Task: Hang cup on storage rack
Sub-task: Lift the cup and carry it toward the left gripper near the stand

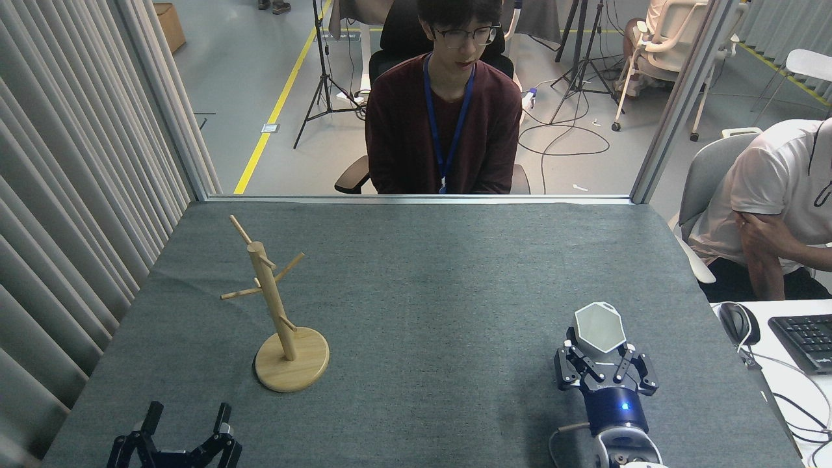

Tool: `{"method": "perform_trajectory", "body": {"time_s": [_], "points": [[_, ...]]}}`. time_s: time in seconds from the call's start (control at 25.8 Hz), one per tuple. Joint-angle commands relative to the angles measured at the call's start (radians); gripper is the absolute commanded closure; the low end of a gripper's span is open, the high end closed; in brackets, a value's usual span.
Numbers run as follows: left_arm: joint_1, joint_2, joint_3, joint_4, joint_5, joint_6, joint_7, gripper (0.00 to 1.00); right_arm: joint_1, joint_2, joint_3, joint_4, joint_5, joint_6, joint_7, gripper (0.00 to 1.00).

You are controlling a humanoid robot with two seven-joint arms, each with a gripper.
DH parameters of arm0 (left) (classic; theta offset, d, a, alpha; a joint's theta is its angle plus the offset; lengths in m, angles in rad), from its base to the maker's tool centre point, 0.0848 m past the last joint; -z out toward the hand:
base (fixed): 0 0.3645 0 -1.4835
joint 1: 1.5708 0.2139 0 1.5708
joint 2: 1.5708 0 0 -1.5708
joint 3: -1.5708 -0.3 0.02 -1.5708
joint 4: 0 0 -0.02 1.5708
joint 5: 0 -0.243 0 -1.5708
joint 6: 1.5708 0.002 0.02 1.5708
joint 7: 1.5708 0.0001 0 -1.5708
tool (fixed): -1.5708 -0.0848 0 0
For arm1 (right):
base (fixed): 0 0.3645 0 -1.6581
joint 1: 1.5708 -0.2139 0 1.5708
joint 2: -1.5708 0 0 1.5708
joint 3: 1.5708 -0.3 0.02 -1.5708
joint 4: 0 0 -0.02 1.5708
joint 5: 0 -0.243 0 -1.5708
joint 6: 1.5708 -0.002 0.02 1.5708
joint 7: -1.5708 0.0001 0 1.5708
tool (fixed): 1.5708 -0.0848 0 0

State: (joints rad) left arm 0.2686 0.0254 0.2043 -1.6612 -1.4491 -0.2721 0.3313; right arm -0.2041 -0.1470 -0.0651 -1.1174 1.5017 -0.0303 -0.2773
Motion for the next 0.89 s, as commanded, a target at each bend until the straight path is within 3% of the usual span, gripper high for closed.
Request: {"method": "perform_trajectory", "body": {"time_s": [0.0,0.19,0.39,0.7,0.85], "points": [[-0.003,0.007,-0.049,0.006,-0.005,-0.016,0.0,0.01,0.042,0.053,0.096,-0.14,0.023,0.009,0.007,0.43],[-0.008,0.018,-0.144,0.009,-0.091,-0.016,0.0,0.01,0.072,0.104,0.269,-0.248,0.166,0.036,0.007,0.44],[-0.011,0.014,-0.206,0.017,-0.165,-0.016,0.0,0.01,0.091,0.155,0.39,-0.294,0.244,0.036,0.009,0.44],[-0.012,0.01,-0.221,0.017,-0.166,-0.013,-0.001,0.01,0.207,0.198,0.579,-0.377,0.362,0.038,0.009,0.43],[-0.017,0.011,-0.227,0.009,-0.166,-0.015,-0.001,0.01,0.23,0.221,0.613,-0.377,0.379,0.041,0.007,0.43]]}}
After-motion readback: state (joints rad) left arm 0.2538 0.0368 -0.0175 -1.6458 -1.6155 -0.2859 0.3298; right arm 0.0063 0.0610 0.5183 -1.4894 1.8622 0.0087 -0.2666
